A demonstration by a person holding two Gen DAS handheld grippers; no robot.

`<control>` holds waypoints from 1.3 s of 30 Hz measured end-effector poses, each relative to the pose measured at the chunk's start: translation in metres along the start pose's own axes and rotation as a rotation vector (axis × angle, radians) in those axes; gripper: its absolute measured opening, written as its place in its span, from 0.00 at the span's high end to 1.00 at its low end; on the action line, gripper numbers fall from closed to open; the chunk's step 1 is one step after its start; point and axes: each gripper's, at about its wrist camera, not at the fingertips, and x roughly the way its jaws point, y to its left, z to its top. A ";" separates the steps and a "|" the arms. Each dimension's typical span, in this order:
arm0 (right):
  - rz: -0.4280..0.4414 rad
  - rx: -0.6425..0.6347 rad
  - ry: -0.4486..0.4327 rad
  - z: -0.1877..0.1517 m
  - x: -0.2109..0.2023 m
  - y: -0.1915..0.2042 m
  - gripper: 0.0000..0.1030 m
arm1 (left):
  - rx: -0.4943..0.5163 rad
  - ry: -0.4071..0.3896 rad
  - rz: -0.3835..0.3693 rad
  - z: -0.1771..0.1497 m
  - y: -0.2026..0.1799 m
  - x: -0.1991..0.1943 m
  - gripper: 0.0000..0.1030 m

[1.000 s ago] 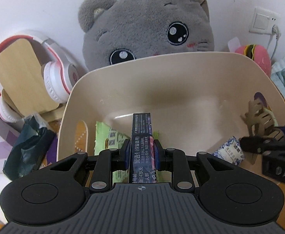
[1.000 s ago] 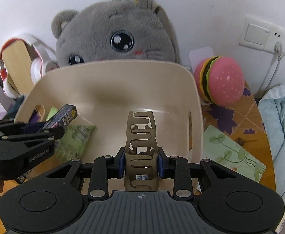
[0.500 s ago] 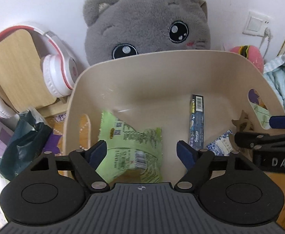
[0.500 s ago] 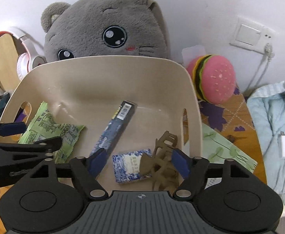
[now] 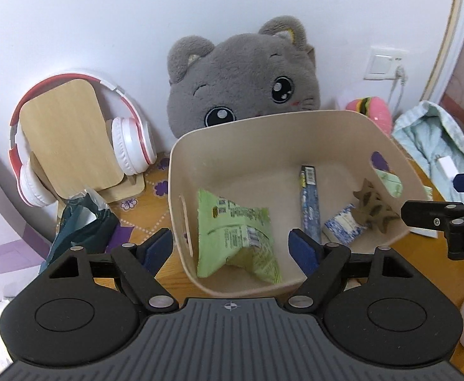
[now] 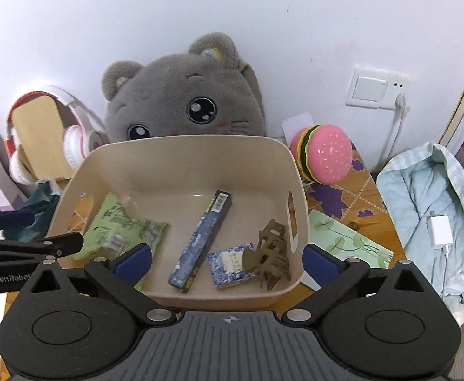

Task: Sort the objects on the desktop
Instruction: 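Open both grippers to release the stick box and claw clip into the basket, then move the left tool to the white scrunchie while the right tool reaches the brown plush keychain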

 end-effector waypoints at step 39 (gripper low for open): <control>0.042 -0.081 0.162 -0.104 0.029 -0.042 0.00 | -0.126 0.196 -0.067 -0.099 0.017 0.040 0.21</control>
